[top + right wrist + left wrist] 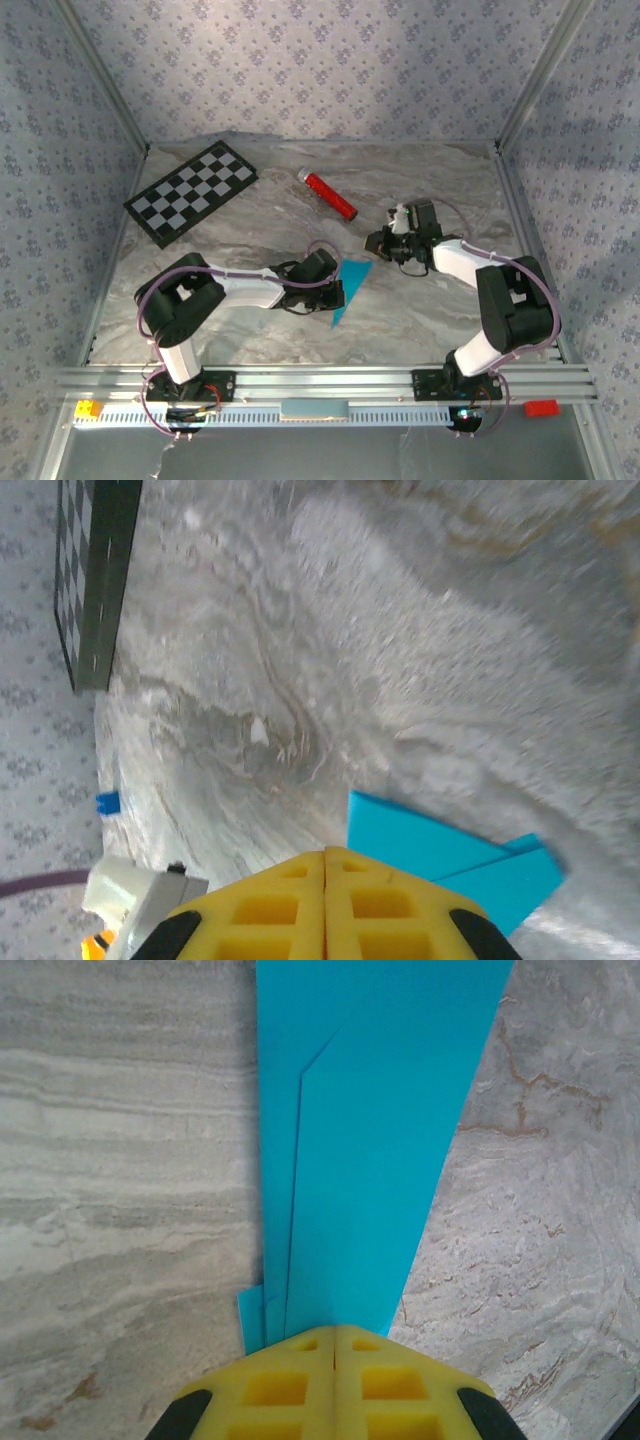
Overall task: Fold a paper plane with a square sheet of paper (pick it up from the middle)
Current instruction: Fold the wing for the fifth time at the center of the table.
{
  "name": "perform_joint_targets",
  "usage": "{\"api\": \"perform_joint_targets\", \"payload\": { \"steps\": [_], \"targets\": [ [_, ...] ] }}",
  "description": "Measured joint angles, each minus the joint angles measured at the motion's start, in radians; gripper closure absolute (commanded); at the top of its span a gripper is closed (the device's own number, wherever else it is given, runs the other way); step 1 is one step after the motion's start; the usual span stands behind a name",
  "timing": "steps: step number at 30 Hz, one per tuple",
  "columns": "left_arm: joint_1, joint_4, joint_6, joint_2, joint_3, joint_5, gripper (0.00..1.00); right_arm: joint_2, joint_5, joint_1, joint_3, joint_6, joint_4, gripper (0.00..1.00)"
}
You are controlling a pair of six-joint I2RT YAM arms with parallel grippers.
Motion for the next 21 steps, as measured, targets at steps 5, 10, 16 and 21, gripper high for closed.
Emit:
{"api": "perform_joint_targets", "payload": {
  "steps": [5, 10, 16, 21],
  "targets": [
    [0.000, -0.008, 0.001, 0.000, 0.006, 0.000, 1.00, 0.022, -0.005, 0.055, -0.068, 0.001, 0.005, 0.94],
    [0.000, -0.031, 0.001, 0.001, 0.016, 0.000, 1.00, 0.032, -0.005, 0.061, -0.092, 0.002, 0.009, 0.95],
    [-0.001, -0.032, 0.001, 0.001, 0.016, 0.000, 1.00, 0.054, -0.008, 0.061, -0.091, 0.000, 0.014, 0.96],
    [-0.005, -0.035, 0.001, 0.001, 0.018, -0.008, 1.00, 0.080, -0.007, 0.061, -0.091, 0.000, 0.014, 0.96]
  ]
}}
